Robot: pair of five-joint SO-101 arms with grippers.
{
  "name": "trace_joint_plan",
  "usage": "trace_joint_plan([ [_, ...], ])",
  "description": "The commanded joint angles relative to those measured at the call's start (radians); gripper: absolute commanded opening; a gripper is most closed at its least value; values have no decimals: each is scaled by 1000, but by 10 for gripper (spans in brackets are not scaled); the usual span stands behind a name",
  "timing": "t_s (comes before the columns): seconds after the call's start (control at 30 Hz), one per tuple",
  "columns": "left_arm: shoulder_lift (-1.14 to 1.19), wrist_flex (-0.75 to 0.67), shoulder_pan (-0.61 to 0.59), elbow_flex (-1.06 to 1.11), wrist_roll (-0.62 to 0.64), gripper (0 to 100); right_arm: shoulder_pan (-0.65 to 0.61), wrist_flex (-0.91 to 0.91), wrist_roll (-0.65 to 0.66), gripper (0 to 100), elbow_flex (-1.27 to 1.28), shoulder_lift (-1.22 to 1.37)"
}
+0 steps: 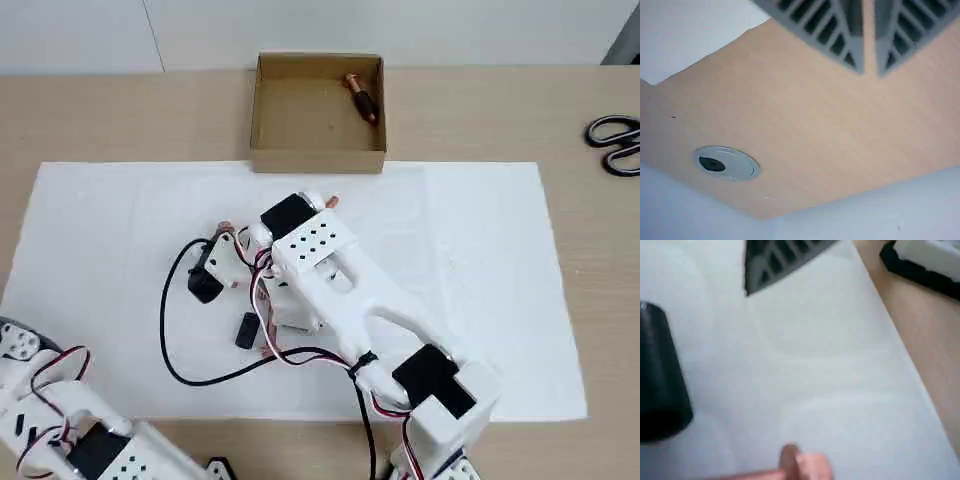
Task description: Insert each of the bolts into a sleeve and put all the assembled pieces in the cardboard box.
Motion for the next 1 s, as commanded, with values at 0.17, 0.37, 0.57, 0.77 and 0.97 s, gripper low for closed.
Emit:
trace_joint_plan([
  [0.17, -12, -25, -3, -2, 3, 6, -36, -8, 18, 213, -5, 119],
  [0.37, -12, -25, -3, -2, 3, 6, -68, -56, 18, 213, -5, 151],
  [0.57, -12, -25, -3, -2, 3, 6, -65, -74, 11, 213, -5, 163],
  [0.77, -12, -25, -3, -2, 3, 6, -61, -99, -52, 210, -6, 274],
  [0.97, -12, -25, -5, -2, 3, 6, -62, -151, -129, 1, -11, 305],
])
